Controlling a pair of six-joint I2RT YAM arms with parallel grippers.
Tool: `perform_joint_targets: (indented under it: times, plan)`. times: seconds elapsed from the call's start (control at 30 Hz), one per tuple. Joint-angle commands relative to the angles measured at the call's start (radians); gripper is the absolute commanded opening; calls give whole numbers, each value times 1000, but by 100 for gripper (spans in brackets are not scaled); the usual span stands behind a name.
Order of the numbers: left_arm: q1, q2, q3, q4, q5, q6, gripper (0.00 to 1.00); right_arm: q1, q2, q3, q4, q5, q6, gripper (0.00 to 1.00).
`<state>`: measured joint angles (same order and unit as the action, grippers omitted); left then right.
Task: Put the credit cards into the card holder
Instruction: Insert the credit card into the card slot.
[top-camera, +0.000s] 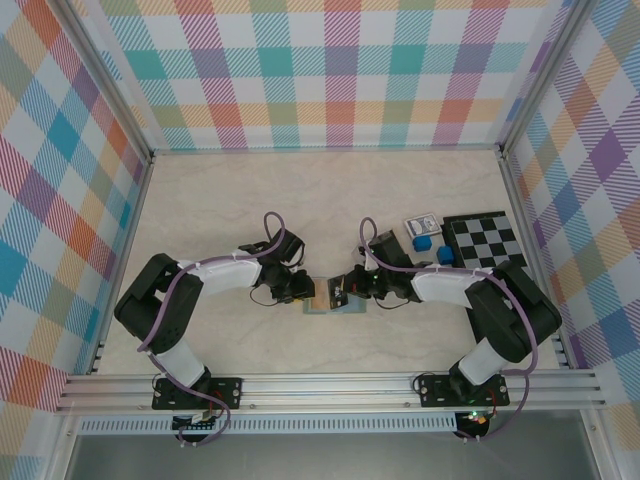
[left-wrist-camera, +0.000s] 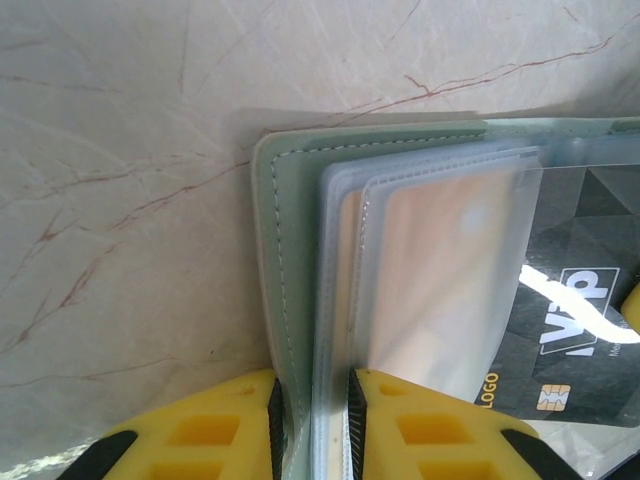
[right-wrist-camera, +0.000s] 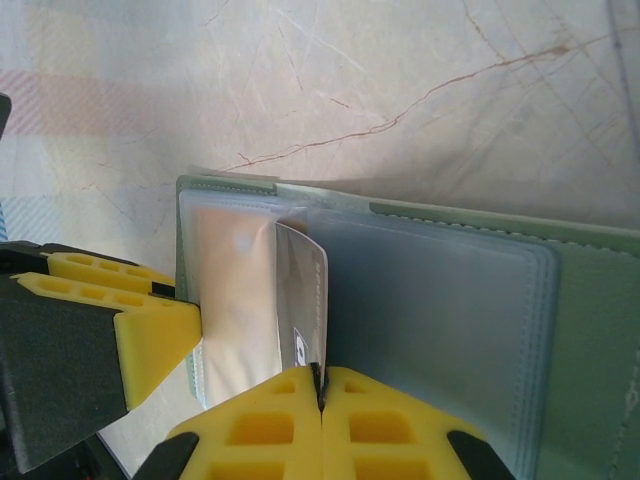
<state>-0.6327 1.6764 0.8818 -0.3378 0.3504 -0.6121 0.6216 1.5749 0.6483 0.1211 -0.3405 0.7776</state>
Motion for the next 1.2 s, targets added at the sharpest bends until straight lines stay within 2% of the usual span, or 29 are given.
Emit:
perform_joint_targets:
  times: [0.0, 0.23, 0.4, 0.67, 1.17]
  plan:
    - [-18, 40, -1, -16, 2, 1, 24, -5, 31, -33, 28, 32, 29, 5]
    - [-18, 39, -9, -6, 8, -8, 24, 12, 50, -72, 145, 50, 113, 5]
    - [-19, 35, -9, 0, 8, -14, 24, 27, 41, -57, 140, 63, 126, 5]
    - [-19, 33, -11, 3, 13, -17, 24, 40, -21, -98, 120, 154, 151, 5]
    - [-20, 25, -23, 26, 21, -38, 24, 109, 16, -110, 209, 188, 259, 5]
